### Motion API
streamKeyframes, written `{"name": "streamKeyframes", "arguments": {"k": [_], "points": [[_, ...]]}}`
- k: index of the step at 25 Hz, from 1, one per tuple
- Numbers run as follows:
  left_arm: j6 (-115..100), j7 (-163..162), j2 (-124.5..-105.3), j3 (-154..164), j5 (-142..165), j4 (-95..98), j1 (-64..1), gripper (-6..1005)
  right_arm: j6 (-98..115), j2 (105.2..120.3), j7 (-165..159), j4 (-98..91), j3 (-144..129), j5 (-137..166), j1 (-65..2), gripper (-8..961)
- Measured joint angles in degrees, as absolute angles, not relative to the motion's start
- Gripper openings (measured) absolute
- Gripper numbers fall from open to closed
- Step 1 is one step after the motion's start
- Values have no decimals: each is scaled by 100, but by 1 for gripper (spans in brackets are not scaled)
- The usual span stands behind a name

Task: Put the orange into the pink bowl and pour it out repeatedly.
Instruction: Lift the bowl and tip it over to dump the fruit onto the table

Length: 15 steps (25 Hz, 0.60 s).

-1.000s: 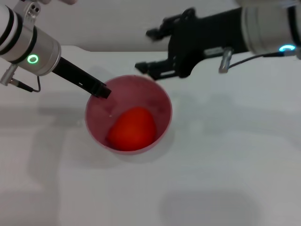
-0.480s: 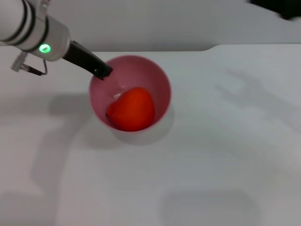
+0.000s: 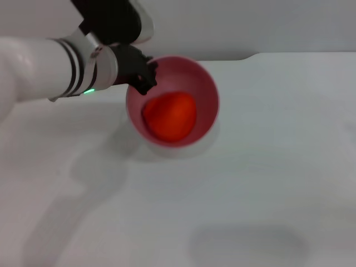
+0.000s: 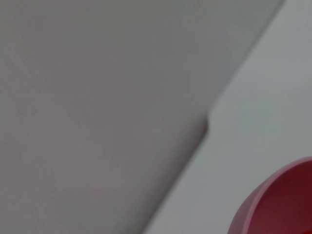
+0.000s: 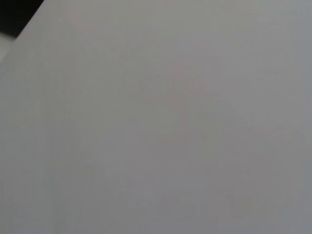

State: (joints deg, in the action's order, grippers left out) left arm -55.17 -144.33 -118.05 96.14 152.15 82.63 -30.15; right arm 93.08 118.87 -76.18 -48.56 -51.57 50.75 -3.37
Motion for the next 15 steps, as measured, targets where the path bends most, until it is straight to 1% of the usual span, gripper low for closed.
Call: {"name": "streamKeyframes", "arguments": {"k": [1, 2, 4, 9, 15], "points": [[-5517, -14433, -11805, 9614, 15215, 8263, -3015, 43, 9449, 11886, -7534, -4635, -5000, 5025, -331, 720], [-4570, -14374, -11802, 10088, 15512, 8590, -2487, 43, 9565, 11886, -7497, -4440, -4848, 5010, -330, 720], [-3728, -14081, -11803, 10408, 15575, 8722, -2061, 43, 9791, 11885, -7432, -4120, -4579, 5000, -330, 720], [-2541, -13437, -11811, 10838, 15588, 8690, -1612, 43, 10420, 11886, -7306, -3611, -4121, 4993, -316, 719], [-845, -12385, -11815, 11506, 15590, 8532, -989, 43, 10822, 11879, -7310, -3428, -3880, 4989, -252, 718]]}}
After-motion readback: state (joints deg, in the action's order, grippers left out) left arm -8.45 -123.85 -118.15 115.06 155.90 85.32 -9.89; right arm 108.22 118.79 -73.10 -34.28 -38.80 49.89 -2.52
